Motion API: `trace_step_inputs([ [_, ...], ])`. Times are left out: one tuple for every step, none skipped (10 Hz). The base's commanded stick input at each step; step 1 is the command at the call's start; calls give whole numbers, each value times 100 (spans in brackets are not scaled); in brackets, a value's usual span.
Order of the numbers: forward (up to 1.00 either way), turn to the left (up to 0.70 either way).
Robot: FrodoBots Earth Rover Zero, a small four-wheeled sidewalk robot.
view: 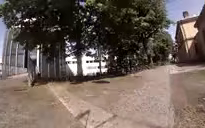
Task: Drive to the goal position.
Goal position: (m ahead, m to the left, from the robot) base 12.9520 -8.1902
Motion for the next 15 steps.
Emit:
trace_step_inputs([
  [70, -35],
  [70, -35],
  [70, -27],
  [70, -7],
  [70, 0],
  [70, 0],
  [70, -27],
  [70, -35],
  [70, -35],
  [70, -35],
  [70, -7],
  [70, 0],
  [70, 0],
  [70, 0],
  [70, 0],
])
